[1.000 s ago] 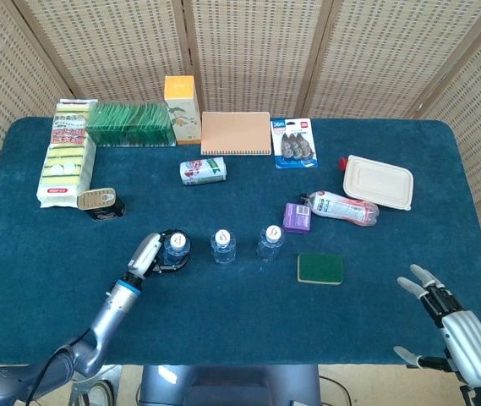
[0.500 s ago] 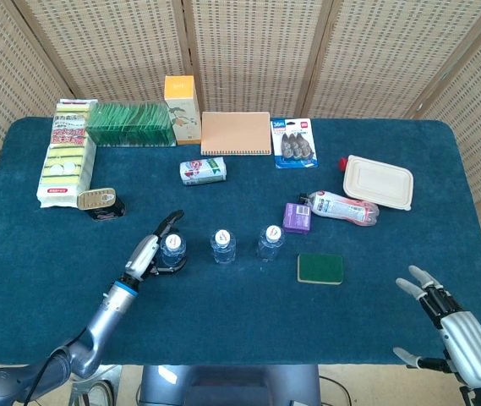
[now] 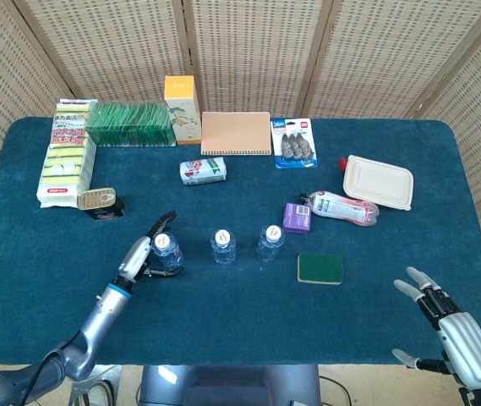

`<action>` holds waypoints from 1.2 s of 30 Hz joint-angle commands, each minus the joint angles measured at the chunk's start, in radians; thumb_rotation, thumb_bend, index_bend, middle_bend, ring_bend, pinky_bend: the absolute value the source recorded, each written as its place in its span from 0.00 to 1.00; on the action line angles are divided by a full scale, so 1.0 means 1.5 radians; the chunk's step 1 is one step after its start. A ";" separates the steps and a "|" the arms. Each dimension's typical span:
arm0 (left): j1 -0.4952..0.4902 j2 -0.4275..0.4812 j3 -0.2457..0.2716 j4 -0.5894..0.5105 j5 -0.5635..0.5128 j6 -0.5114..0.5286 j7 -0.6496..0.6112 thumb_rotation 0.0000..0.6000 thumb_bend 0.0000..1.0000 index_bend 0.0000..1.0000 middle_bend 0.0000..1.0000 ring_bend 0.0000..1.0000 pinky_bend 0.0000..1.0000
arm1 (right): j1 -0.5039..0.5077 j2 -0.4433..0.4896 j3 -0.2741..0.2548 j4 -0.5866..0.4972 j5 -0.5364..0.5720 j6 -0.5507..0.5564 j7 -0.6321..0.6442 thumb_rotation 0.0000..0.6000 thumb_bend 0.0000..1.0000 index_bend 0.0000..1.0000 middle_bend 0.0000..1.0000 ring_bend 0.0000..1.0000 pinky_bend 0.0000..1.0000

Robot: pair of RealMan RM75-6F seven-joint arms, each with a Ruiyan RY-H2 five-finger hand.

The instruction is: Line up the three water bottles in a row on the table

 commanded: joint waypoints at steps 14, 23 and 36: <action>0.049 0.078 0.000 -0.088 -0.002 0.063 0.004 1.00 0.11 0.00 0.00 0.00 0.05 | 0.000 0.000 -0.005 -0.006 -0.011 -0.002 -0.012 1.00 0.00 0.12 0.00 0.02 0.15; 0.085 0.296 0.020 -0.312 0.011 0.092 0.116 1.00 0.11 0.00 0.00 0.00 0.01 | -0.002 -0.002 -0.006 -0.009 -0.013 0.000 -0.022 1.00 0.00 0.12 0.00 0.02 0.15; 0.195 0.563 0.076 -0.554 -0.010 0.156 0.320 1.00 0.11 0.00 0.00 0.00 0.01 | -0.021 -0.014 0.002 -0.014 -0.016 0.031 -0.071 1.00 0.00 0.12 0.00 0.02 0.11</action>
